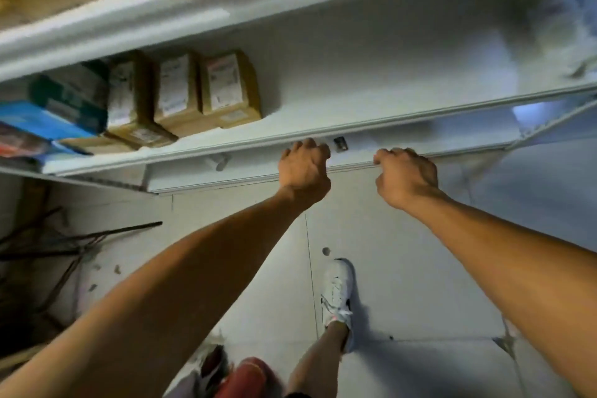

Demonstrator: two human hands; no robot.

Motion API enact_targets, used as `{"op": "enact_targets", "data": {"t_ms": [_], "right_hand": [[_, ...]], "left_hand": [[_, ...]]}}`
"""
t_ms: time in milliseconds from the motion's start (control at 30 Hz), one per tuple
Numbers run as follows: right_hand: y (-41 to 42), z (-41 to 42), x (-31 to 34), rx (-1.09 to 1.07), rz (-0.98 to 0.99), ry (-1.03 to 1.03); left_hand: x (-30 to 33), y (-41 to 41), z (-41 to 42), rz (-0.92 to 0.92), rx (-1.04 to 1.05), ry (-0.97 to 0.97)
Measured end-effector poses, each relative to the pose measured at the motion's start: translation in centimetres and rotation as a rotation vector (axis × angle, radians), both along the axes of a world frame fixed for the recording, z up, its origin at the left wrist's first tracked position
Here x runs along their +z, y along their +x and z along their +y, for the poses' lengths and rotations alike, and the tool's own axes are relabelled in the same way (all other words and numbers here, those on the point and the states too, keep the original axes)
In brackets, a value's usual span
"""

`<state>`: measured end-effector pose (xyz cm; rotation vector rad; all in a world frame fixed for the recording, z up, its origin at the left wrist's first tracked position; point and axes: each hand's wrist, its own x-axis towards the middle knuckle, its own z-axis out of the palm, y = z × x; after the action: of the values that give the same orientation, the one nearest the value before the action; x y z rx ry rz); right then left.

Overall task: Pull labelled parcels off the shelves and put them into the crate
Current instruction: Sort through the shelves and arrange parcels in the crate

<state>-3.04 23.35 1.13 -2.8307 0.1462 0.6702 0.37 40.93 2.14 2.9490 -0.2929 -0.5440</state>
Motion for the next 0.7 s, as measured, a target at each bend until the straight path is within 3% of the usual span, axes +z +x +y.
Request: {"op": "enact_targets", "data": {"t_ms": [167, 267, 433, 533, 700], "right_hand": [[6.4, 10.0, -1.8, -0.148, -0.027, 0.576], [9.7, 15.3, -1.9, -0.206, -0.036, 0.794], [13.8, 19.9, -1.4, -0.214, 0.040, 0.816], [14.9, 20.9, -2.1, -0.228, 0.123, 0.819], [14.3, 20.4, -2.8, -0.258, 0.088, 0.815]], "left_hand": [[-1.1, 2.8, 8.7, -0.056, 0.531, -0.324], [-1.9, 4.6, 12.4, -0.122, 0.733, -0.567], [-2.2, 7.0, 15.3, -0.182, 0.835, -0.855], [-2.4, 8.0, 15.8, -0.114, 0.866, -1.025], [-2.7, 8.8, 16.0, -0.062, 0.978, -1.149]]}}
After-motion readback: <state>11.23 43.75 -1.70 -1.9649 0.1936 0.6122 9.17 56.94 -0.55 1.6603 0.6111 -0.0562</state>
